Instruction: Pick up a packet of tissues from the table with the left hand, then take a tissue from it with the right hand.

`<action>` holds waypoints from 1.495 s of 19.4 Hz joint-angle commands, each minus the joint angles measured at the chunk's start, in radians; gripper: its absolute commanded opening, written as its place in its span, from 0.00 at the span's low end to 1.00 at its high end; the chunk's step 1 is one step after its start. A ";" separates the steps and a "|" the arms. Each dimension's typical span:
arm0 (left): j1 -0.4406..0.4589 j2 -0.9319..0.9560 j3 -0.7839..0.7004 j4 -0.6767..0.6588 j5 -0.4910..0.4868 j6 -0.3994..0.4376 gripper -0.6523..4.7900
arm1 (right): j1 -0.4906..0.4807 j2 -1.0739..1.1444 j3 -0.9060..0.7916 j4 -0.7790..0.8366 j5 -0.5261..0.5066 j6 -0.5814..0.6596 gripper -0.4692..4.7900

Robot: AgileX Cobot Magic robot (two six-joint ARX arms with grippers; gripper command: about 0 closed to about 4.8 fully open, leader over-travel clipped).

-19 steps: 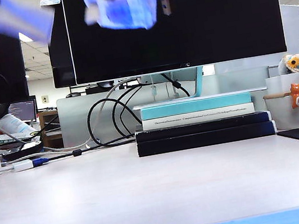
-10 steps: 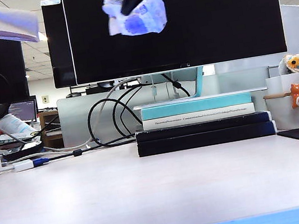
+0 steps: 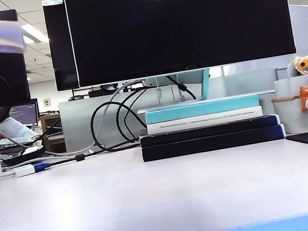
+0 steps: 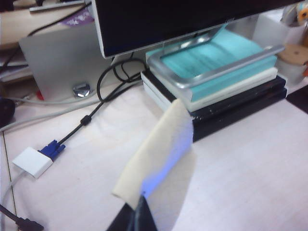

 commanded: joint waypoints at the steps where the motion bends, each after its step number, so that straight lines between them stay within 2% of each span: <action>1: 0.000 -0.030 -0.023 0.030 0.006 -0.034 0.11 | 0.000 -0.100 -0.110 0.055 0.061 0.036 0.09; 5: 0.000 -0.135 -0.165 0.159 0.009 -0.097 0.11 | 0.001 -0.307 -0.402 0.280 0.127 0.120 0.09; 6: 0.000 -0.180 -0.223 0.216 0.006 -0.128 0.11 | 0.000 -0.395 -0.539 0.396 0.181 0.126 0.09; 8: 0.001 -0.191 -0.256 0.250 -0.005 -0.166 0.11 | 0.005 -0.463 -0.673 0.562 0.233 0.176 0.09; 9: 0.000 -0.190 -0.279 0.276 -0.020 -0.180 0.11 | 0.007 -0.518 -0.795 0.723 0.269 0.198 0.09; 10: 0.000 -0.190 -0.306 0.324 -0.020 -0.200 0.11 | 0.007 -0.551 -0.874 0.798 0.303 0.198 0.09; 11: 0.000 -0.190 -0.329 0.362 -0.020 -0.219 0.11 | 0.006 -0.569 -0.934 0.833 0.343 0.198 0.09; 13: 0.001 -0.190 -0.363 0.387 -0.027 -0.227 0.11 | 0.006 -0.572 -1.018 0.855 0.359 0.222 0.09; 17: 0.001 -0.190 -0.433 0.442 -0.084 -0.237 0.11 | 0.006 -0.533 -1.171 1.042 0.388 0.294 0.09; 18: 0.001 -0.190 -0.472 0.521 -0.084 -0.249 0.11 | 0.006 -0.510 -1.217 1.122 0.450 0.300 0.09; 19: 0.001 -0.190 -0.511 0.592 -0.084 -0.251 0.11 | 0.006 -0.488 -1.244 1.181 0.447 0.299 0.09; 23: 0.004 -0.189 -0.592 0.642 -0.111 -0.260 0.11 | 0.006 -0.402 -1.257 1.217 0.398 0.298 0.09; 27: 0.025 -0.187 -0.598 0.644 -0.039 -0.212 0.11 | 0.005 -0.333 -1.257 1.257 0.372 0.287 0.09; 29: 0.043 -0.182 -0.602 0.640 -0.036 -0.207 0.11 | 0.000 -0.292 -1.257 1.292 0.348 0.267 0.09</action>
